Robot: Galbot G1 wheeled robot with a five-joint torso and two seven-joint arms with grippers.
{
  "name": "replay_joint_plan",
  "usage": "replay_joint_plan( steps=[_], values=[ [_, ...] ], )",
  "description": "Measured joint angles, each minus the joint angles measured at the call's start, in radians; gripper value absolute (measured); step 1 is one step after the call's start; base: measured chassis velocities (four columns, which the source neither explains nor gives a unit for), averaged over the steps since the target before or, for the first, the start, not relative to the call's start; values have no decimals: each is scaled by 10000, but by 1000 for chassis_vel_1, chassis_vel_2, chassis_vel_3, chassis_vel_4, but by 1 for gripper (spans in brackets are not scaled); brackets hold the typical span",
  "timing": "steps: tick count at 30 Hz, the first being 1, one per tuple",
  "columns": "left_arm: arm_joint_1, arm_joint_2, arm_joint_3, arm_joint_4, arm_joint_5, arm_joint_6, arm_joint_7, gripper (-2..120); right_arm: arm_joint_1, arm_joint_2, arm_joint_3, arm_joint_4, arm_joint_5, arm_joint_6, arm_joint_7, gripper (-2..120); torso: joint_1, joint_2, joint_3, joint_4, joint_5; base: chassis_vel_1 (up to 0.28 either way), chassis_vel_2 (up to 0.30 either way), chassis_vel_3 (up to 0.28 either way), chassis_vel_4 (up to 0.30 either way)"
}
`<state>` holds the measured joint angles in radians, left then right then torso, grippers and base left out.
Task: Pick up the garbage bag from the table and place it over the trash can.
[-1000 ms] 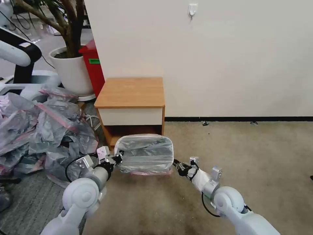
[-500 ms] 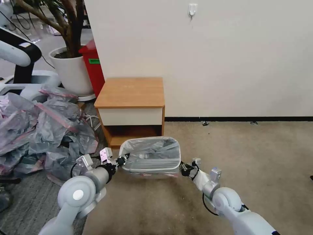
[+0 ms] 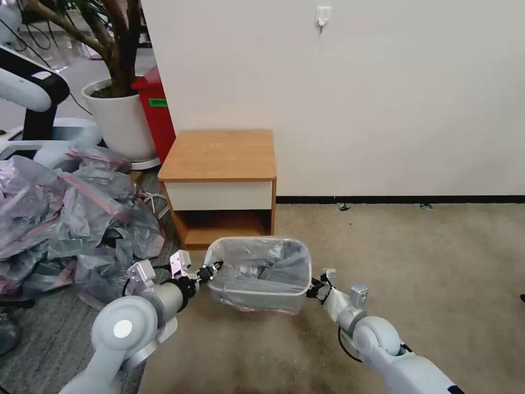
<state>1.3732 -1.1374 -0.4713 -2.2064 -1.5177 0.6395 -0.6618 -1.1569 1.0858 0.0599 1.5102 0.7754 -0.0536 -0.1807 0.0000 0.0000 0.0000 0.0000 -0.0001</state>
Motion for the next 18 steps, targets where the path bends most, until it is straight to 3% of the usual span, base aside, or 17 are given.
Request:
replay_joint_plan(
  steps=[18],
  values=[
    [107, 30, -117, -94, -259, 266, -82, 9, -92, -11, 72, -163, -401, 378, 176, 6, 0, 0, 0, 0, 2, 0, 0, 0, 0]
  ],
)
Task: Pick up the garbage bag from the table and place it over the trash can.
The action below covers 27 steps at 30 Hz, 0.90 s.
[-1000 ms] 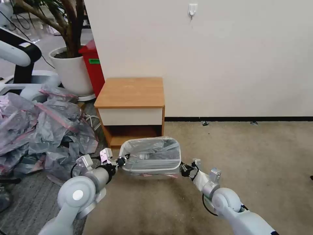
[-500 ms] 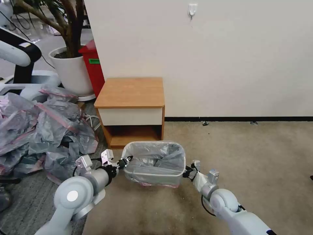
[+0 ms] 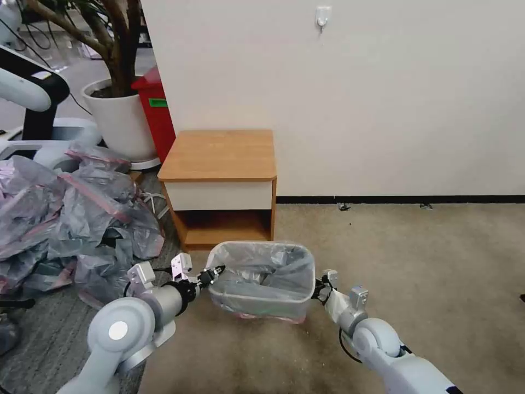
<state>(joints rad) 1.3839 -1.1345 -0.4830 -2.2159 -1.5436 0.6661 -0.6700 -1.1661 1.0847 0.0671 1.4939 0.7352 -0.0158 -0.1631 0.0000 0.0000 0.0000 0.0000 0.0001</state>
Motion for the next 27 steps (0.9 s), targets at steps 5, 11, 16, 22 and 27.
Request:
replay_joint_plan(
  steps=[5, 11, 16, 22, 27],
  values=[
    [-33, 21, 6, 116, 254, 4, 30, 7, -44, -60, -17, 54, -163, 88, 375, 8, 0, 0, 0, 0, 0, 0, 0, 0, 0],
    [-97, 49, -122, 329, 550, -117, 165, 3, -115, -194, 24, 272, -357, 145, 1051, 32, 0, 0, 0, 0, -1, 0, 0, 0, 0],
    [-148, 43, -172, 434, 709, -201, 245, 3, -160, -217, 60, 407, -366, 158, 1244, 47, -1, 0, 0, 0, 0, 0, 0, 0, 0],
    [-101, 51, -202, 655, 1366, -276, 544, 3, -274, -283, 204, 578, -510, 206, 1408, 72, -1, 0, 0, 0, -1, 0, 0, 0, 0],
    [-47, 125, -268, 781, 1693, -314, 660, 3, -291, -340, 363, 651, -624, 246, 1761, 91, 0, 0, 0, 0, -1, 0, 0, 0, 0]
  ],
)
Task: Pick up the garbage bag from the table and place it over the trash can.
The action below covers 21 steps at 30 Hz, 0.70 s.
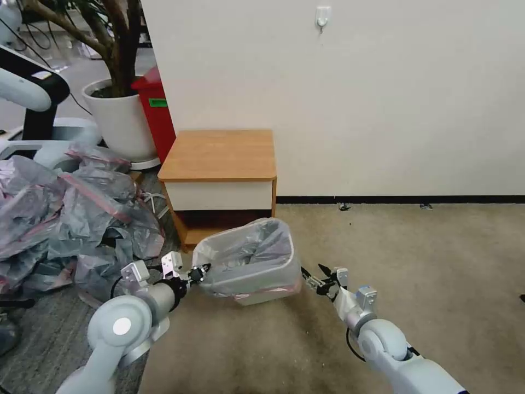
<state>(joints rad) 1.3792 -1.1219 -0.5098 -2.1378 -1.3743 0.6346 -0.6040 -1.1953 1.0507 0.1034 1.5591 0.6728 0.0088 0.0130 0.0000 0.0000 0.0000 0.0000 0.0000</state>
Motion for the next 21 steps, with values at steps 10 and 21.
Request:
replay_joint_plan(
  steps=[10, 21],
  values=[
    [67, 107, -2, 205, 1299, -360, 581, 3, -28, -318, 1031, 1004, -276, -41, 426, 112, 0, -1, 0, 0, 0, 0, 0, 0, 0],
    [425, 80, 209, 356, 3628, -873, 1652, 3, -773, -888, 1551, 3711, -578, -558, 372, 112, 0, 0, 0, 0, 0, 0, 0, 0, 0]
  ],
)
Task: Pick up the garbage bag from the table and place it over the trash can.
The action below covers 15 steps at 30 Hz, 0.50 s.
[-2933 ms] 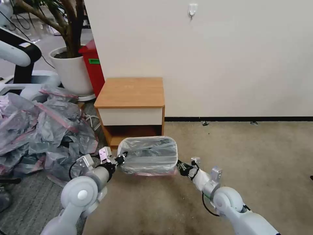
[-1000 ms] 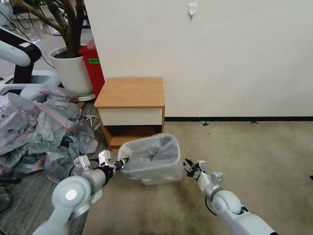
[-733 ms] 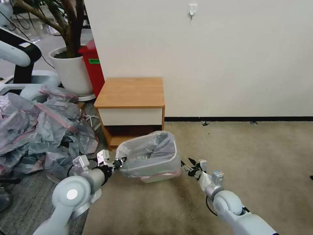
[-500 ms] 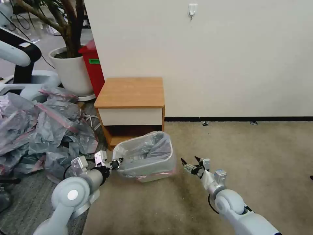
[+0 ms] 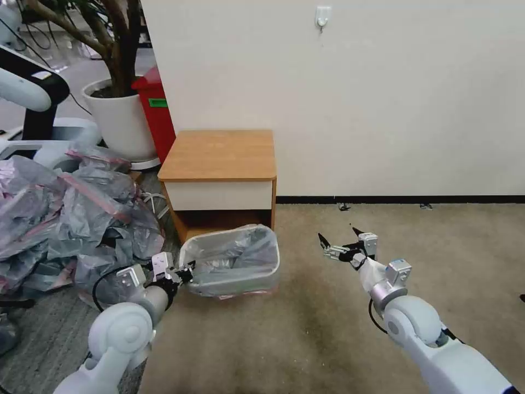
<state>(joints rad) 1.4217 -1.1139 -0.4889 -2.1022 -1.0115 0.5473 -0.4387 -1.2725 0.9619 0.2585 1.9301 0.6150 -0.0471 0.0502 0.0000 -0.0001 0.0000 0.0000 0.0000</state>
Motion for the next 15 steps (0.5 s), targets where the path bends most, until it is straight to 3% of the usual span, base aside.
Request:
replay_joint_plan(
  steps=[6, 15],
  values=[
    [167, -44, 124, 17, 933, -599, 369, 3, -222, -52, -385, 1601, -216, -549, -10, 103, 0, 1, 0, 2, 0, 0, 0, 0, 0],
    [173, -159, 530, 314, 2631, -1883, 1173, 3, -46, -274, -1209, 2908, -40, -1887, 17, 71, 0, 0, 0, 1, -1, 0, 0, 0, 0]
  ],
)
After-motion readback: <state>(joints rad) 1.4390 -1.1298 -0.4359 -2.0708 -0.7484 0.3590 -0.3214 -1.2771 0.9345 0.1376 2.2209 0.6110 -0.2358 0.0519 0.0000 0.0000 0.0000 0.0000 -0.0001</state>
